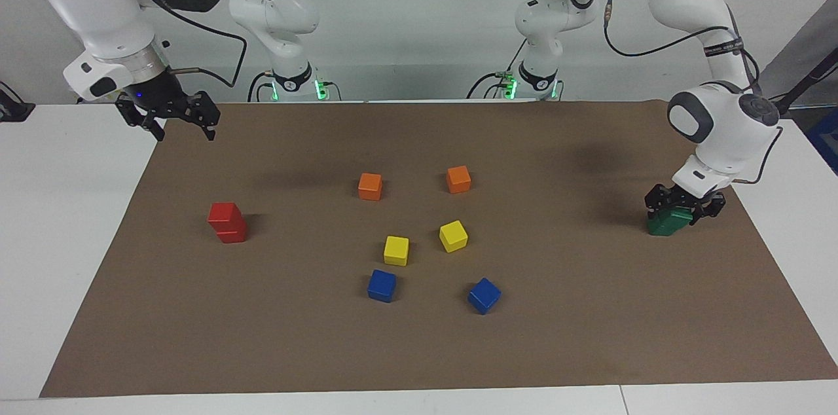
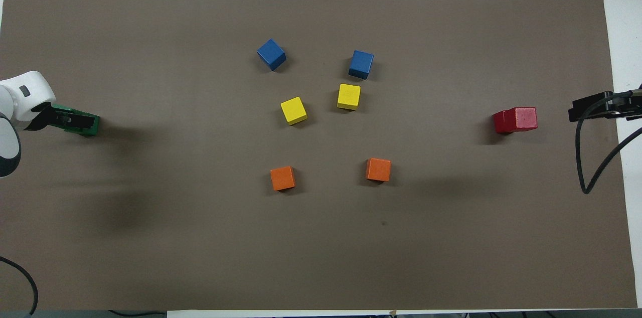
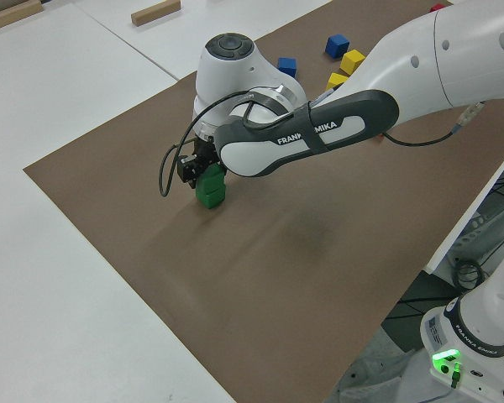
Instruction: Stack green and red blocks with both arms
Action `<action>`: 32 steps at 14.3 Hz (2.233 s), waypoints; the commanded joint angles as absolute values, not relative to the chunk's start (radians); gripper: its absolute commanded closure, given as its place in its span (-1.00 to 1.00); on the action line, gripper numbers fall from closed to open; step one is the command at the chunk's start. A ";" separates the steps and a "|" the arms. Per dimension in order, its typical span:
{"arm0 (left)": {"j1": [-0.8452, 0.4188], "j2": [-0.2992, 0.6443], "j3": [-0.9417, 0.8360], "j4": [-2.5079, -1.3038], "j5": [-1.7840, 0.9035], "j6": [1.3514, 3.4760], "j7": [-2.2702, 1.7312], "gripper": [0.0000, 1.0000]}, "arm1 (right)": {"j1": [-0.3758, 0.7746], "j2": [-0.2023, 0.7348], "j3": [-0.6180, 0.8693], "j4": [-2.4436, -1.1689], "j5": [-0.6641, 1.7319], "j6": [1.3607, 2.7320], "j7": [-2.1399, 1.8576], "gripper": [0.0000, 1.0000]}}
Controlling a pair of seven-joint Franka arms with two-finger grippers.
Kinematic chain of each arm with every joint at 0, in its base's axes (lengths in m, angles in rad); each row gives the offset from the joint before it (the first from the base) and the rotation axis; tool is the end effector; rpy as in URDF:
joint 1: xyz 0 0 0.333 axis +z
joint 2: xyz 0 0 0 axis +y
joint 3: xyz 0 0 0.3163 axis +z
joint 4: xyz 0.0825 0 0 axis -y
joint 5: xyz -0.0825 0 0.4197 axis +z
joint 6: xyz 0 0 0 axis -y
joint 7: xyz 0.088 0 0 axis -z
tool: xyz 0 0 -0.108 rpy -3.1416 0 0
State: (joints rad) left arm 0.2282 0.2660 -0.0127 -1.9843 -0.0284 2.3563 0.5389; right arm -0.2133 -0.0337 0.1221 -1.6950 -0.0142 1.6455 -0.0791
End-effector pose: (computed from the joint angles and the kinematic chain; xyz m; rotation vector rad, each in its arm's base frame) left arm 0.6252 0.1367 0.3189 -3.0848 0.4722 -0.1680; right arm 0.5811 -0.0536 0.5866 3.1246 -0.0172 -0.0274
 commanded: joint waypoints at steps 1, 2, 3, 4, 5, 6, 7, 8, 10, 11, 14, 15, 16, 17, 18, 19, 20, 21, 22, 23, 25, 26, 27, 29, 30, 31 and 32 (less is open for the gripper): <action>0.225 0.250 -0.014 -1.896 -0.052 2.220 0.551 -1.00 | -0.222 -0.005 0.129 -1.652 -0.014 1.615 -0.094 -1.00; 0.225 0.252 -0.012 -1.844 -0.052 2.157 0.549 -1.00 | -0.221 -0.005 0.129 -1.652 -0.014 1.612 -0.094 -1.00; 0.224 0.253 -0.012 -1.792 -0.052 2.098 0.546 -1.00 | -0.221 -0.005 0.129 -1.652 -0.012 1.609 -0.094 -1.00; 0.222 0.249 -0.015 -1.748 -0.051 2.047 0.529 -1.00 | -0.218 -0.005 0.129 -1.651 -0.011 1.605 -0.094 -1.00; 0.218 0.241 -0.017 -1.709 -0.051 2.007 0.490 -1.00 | -0.216 -0.005 0.129 -1.651 -0.011 1.605 -0.092 -1.00; 0.194 0.230 -0.015 -1.675 -0.049 1.965 0.432 -1.00 | -0.212 -0.005 0.130 -1.643 -0.008 1.602 -0.087 -1.00; 0.181 0.212 -0.017 -1.643 -0.049 1.927 0.358 -1.00 | -0.206 -0.005 0.133 -1.635 -0.005 1.588 -0.086 -1.00; 0.173 0.204 -0.018 -1.608 -0.045 1.880 0.259 -1.00 | -0.199 -0.005 0.144 -1.626 -0.005 1.579 -0.080 -1.00; 0.123 0.154 -0.018 -1.591 -0.037 1.821 0.093 -1.00 | -0.169 0.000 0.153 -1.602 -0.003 1.577 -0.077 -1.00; 0.114 0.117 -0.020 -1.594 -0.037 1.790 0.054 -1.00 | -0.157 0.000 0.153 -1.597 -0.003 1.578 -0.072 -1.00; 0.107 0.046 -0.020 -1.594 -0.037 1.680 0.048 -1.00 | -0.150 -0.011 0.161 -1.597 0.002 1.566 -0.075 -1.00; 0.103 0.035 -0.018 -1.592 -0.037 1.645 0.048 -1.00 | -0.147 -0.014 0.175 -1.595 0.024 1.562 -0.078 -1.00; 0.095 0.026 -0.018 -1.592 -0.037 1.623 0.048 -1.00 | -0.146 -0.017 0.181 -1.595 0.063 1.552 -0.078 -1.00; 0.094 0.022 -0.018 -1.591 -0.037 1.606 0.048 -1.00 | -0.144 -0.023 0.201 -1.594 0.095 1.545 -0.074 -1.00; 0.094 0.020 -0.020 -1.588 -0.035 1.579 0.048 -1.00 | -0.144 -0.028 0.230 -1.594 0.101 1.546 -0.065 -1.00; 0.094 0.012 -0.024 -1.589 -0.032 1.553 0.048 -1.00 | -0.140 -0.026 0.238 -1.594 0.088 1.555 -0.040 -1.00; 0.092 0.008 -0.029 -1.592 -0.029 1.536 0.048 -1.00 | -0.089 -0.025 0.217 -1.598 0.080 1.562 -0.016 -1.00; 0.078 0.002 -0.028 -1.598 -0.029 1.513 0.048 -1.00 | 0.004 -0.026 0.108 -1.598 0.033 1.560 0.010 -1.00; 0.072 -0.003 -0.028 -1.597 -0.029 1.497 0.041 -1.00 | 0.068 -0.028 0.030 -1.598 0.012 1.556 0.021 -1.00; 0.071 -0.008 -0.029 -1.597 -0.029 1.500 0.035 -1.00 | 0.064 -0.029 0.009 -1.601 0.012 1.551 0.021 -1.00; 0.061 -0.023 -0.038 -1.598 -0.029 1.509 0.022 -1.00 | 0.022 -0.028 0.012 -1.609 0.014 1.557 0.021 -1.00; 0.058 -0.031 -0.038 -1.603 -0.029 1.514 0.021 -1.00 | 0.017 -0.023 0.011 -1.609 0.014 1.560 0.023 -1.00; 0.058 -0.038 -0.038 -1.605 -0.029 1.517 0.021 -1.00 | 0.006 -0.020 0.011 -1.609 0.014 1.562 0.025 -1.00; 0.058 -0.060 -0.040 -1.624 -0.029 1.519 0.020 -1.00 | -0.015 -0.014 0.011 -1.609 0.012 1.566 0.025 -1.00; 0.058 -0.073 -0.040 -1.652 -0.029 1.525 0.018 -1.00 | -0.026 -0.014 0.011 -1.609 0.012 1.569 0.025 -1.00; 0.058 -0.090 -0.040 -1.693 -0.028 1.552 0.018 -1.00 | -0.031 -0.014 0.011 -1.608 0.006 1.569 0.025 -1.00; 0.058 -0.100 -0.040 -1.722 -0.025 1.571 0.020 -1.00 | -0.031 -0.014 0.011 -1.609 0.005 1.568 0.026 -1.00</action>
State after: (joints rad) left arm 0.0694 -0.0468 -0.0465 -1.6250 -0.0340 1.5254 0.0356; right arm -0.0155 -0.0127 0.0011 -1.6066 0.0155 1.5706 0.0148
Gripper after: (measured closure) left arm 0.000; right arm 0.000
